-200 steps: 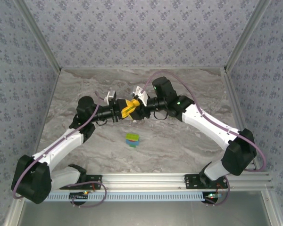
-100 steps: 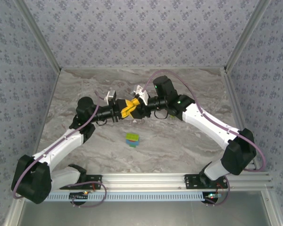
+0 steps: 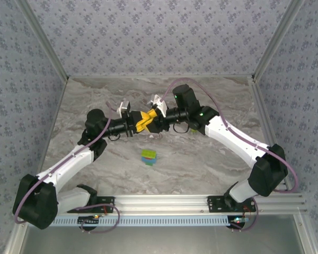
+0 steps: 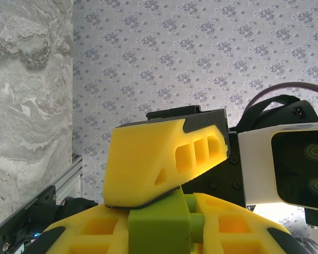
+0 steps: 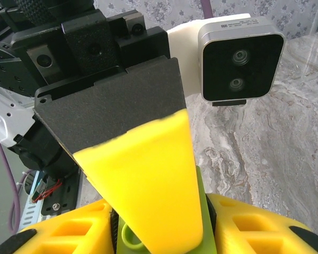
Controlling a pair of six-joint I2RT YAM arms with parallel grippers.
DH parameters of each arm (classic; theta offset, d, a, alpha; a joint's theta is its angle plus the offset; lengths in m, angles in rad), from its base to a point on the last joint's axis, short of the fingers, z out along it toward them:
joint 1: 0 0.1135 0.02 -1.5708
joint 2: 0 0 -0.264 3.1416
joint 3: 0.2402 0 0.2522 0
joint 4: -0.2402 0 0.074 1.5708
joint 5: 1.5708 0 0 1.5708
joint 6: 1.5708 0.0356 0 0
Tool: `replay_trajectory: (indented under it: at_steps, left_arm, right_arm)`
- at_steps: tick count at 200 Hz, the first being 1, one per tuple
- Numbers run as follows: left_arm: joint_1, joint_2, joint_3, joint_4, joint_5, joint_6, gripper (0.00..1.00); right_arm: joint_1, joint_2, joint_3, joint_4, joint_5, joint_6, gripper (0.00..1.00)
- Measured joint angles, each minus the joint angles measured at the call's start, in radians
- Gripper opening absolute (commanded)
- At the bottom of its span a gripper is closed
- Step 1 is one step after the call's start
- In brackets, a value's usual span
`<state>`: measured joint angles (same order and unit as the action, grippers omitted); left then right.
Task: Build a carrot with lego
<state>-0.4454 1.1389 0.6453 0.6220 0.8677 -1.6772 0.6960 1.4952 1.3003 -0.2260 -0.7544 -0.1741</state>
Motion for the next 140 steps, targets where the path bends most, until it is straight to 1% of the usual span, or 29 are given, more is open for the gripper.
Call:
replay_trajectory:
  at_steps: [51,69,74,87,97,115,140]
  left_arm:
    - [0.000,-0.007,-0.002,0.004,0.003,0.000,0.07]
    - [0.000,-0.010,-0.002,0.004,0.001,0.000,0.08]
    - [0.000,-0.011,-0.002,0.003,0.000,0.000,0.08]
    - [0.000,-0.013,-0.002,0.003,-0.001,0.000,0.08]
    - [0.000,-0.013,-0.002,0.004,-0.001,0.000,0.08]
    - [0.000,-0.013,-0.002,0.004,-0.004,0.000,0.08]
    - [0.000,-0.013,-0.002,0.004,-0.013,0.001,0.08]
  right_arm:
    - [-0.005,0.000,0.000,0.009,-0.021,0.010,0.35]
    - [-0.005,0.000,0.000,0.014,-0.024,0.011,0.35]
    - [-0.005,0.000,0.000,0.015,-0.025,0.011,0.35]
    - [-0.005,0.000,0.000,0.019,-0.026,0.014,0.42]
    - [-0.005,0.000,0.000,0.021,-0.029,0.021,0.44]
    - [-0.005,0.001,0.000,0.025,-0.031,0.034,0.47]
    - [-0.005,0.005,0.001,0.035,-0.032,0.044,0.46]
